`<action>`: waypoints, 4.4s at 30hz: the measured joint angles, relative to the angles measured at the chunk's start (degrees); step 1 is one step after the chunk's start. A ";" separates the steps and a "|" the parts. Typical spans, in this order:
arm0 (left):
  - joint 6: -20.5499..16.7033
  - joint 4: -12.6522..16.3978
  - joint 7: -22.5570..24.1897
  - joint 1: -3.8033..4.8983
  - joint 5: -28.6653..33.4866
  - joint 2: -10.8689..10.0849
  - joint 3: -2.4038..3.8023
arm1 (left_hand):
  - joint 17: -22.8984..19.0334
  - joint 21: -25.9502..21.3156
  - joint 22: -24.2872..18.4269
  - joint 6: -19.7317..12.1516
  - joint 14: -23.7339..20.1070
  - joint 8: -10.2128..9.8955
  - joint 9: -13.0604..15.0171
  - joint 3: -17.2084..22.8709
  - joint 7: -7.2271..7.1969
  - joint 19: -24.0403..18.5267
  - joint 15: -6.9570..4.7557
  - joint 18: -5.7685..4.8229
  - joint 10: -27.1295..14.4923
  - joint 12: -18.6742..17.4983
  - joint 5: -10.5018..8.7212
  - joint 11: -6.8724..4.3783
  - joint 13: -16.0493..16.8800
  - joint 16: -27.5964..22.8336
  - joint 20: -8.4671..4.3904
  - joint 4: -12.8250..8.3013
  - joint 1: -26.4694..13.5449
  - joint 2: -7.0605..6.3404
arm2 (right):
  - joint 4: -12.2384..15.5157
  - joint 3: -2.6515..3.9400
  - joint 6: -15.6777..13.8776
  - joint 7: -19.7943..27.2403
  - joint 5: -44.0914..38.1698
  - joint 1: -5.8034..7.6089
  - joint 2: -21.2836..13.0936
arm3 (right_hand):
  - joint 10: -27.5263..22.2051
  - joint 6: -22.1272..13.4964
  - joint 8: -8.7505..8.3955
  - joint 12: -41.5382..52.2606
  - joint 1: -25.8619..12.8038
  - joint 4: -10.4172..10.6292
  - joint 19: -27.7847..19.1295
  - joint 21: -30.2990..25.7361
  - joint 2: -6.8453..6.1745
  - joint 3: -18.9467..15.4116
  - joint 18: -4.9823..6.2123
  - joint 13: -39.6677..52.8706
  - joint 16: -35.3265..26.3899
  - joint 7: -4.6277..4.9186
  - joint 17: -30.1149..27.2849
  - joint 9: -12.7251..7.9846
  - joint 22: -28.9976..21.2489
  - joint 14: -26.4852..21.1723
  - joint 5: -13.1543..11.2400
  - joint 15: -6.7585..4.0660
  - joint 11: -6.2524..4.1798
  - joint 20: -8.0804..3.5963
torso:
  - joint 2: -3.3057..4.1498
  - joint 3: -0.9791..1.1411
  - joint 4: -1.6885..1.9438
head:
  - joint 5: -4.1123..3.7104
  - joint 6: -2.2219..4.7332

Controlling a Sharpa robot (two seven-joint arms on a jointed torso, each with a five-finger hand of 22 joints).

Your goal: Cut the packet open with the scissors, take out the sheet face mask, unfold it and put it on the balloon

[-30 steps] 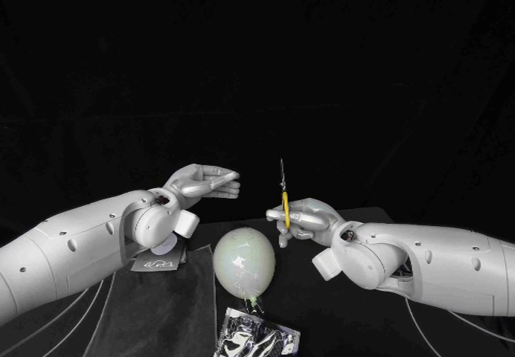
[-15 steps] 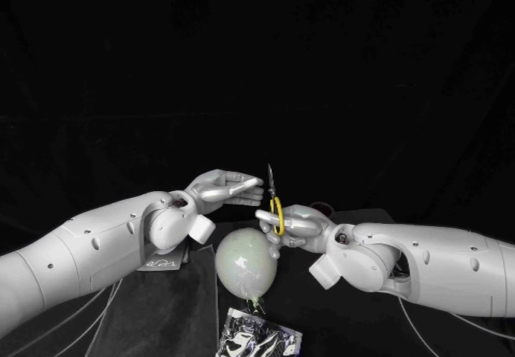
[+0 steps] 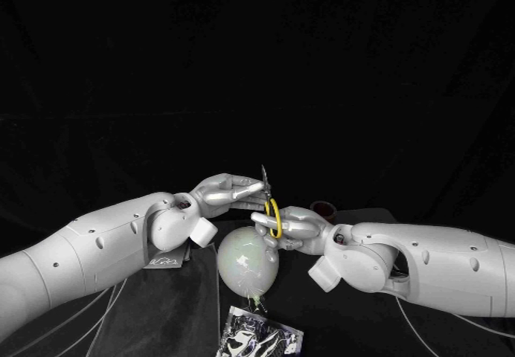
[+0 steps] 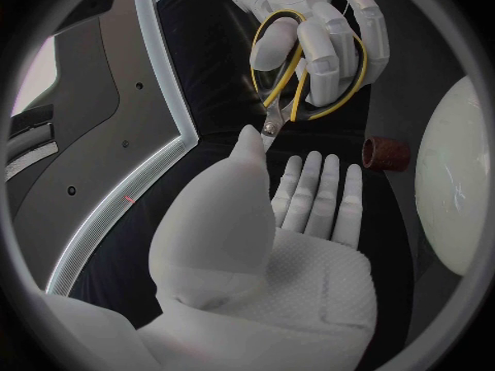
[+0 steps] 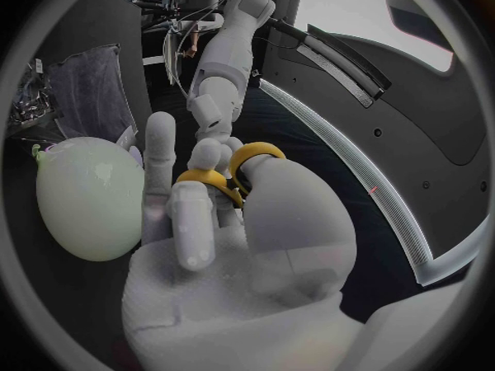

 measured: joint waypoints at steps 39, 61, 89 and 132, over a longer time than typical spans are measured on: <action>6.31 0.04 3.16 -0.17 2.09 0.03 0.02 | 0.00 -0.67 0.20 10.95 4.20 3.56 1.28 4.87 -2.41 0.84 -2.13 2.08 14.19 2.08 -0.21 -2.24 0.19 1.84 -0.14 -2.47 17.20 5.53 | -0.93 0.03 2.30 -0.28 1.63 0.06 0.83 | -0.01 -0.57 -7.42 0.00 4.54 2.06 -3.27 -4.95 -1.23 -2.05 -0.78 -1.56 -10.47 -0.25 -3.03 -1.46 -3.18 -1.86 0.00 1.60 0.01 1.21 | -0.05 0.02 -0.04 | -0.18 -0.30; -4.89 1.71 8.48 -0.12 -5.21 0.45 0.08 | 0.92 2.63 1.31 14.41 13.13 3.57 1.26 12.49 -1.59 9.78 -5.13 3.39 19.93 3.82 -0.33 -3.08 0.60 4.37 -0.32 2.41 17.52 1.37 | -1.55 -0.04 -3.12 -0.49 3.57 0.20 1.27 | -10.32 -5.65 -32.52 -31.11 14.21 -4.26 -6.09 -14.64 -9.97 6.87 0.19 -52.03 -50.47 7.70 -34.27 -26.34 -12.84 -12.25 0.18 6.96 2.31 6.34 | -0.07 0.04 -0.09 | -0.33 -0.44; -17.80 1.77 12.03 -0.24 -9.16 1.41 -0.03 | 1.31 3.33 1.24 17.24 13.95 3.58 -2.17 18.23 -2.05 10.39 -5.51 3.16 23.21 3.00 -0.28 -5.11 0.58 3.54 -0.10 2.37 12.00 -2.30 | -0.05 0.09 -15.83 -1.18 4.40 0.49 2.15 | -10.08 -5.11 -32.47 -30.94 9.71 -9.64 -40.63 -30.01 -11.05 14.85 0.17 -60.07 -69.92 6.95 -45.27 -32.78 -31.54 -27.83 0.17 12.98 4.83 14.64 | -0.07 0.02 0.00 | -0.58 0.02; -25.29 1.55 12.13 -0.16 -4.68 2.57 0.07 | 1.77 3.99 1.23 18.61 14.34 7.27 2.97 29.84 -3.48 10.99 -5.53 2.65 24.30 2.71 -0.23 -5.80 0.57 3.32 -0.32 -6.29 8.76 -2.38 | -2.07 0.23 -23.18 -0.58 5.86 2.69 6.51 | -0.56 -1.65 7.81 -8.59 6.24 -15.20 0.02 -3.91 -6.61 5.62 1.47 -0.89 -12.91 -0.85 -3.53 -12.94 -21.91 -0.44 2.06 0.66 -1.36 1.29 | -0.04 0.02 -0.05 | -0.68 0.20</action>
